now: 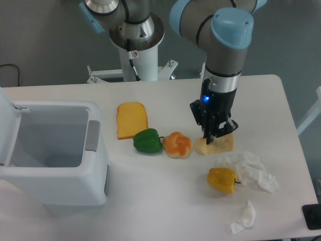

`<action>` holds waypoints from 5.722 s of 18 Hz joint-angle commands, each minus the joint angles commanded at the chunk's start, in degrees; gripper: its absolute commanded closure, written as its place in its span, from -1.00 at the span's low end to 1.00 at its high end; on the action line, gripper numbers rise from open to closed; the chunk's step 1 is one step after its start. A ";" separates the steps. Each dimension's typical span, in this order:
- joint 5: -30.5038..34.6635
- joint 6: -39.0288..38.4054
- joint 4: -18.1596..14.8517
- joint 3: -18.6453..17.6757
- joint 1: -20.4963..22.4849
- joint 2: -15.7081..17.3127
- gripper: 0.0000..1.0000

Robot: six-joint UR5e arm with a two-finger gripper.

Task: Place the square bread in the trash can
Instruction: 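Lower the open gripper onto the flat pale bread piece, then close the gripper on the pale bread and lift it, then carry the held bread over the white trash bin, then hold the bread above the bin opening and adjust position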

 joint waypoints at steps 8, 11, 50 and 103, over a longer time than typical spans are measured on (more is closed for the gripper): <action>-2.11 -1.58 -0.26 0.61 0.44 0.18 1.00; -2.64 -3.51 -0.26 1.05 0.44 0.18 1.00; -28.04 -38.49 -1.50 3.34 -3.24 6.68 1.00; -31.20 -49.75 -0.97 -0.26 -20.39 6.94 -0.13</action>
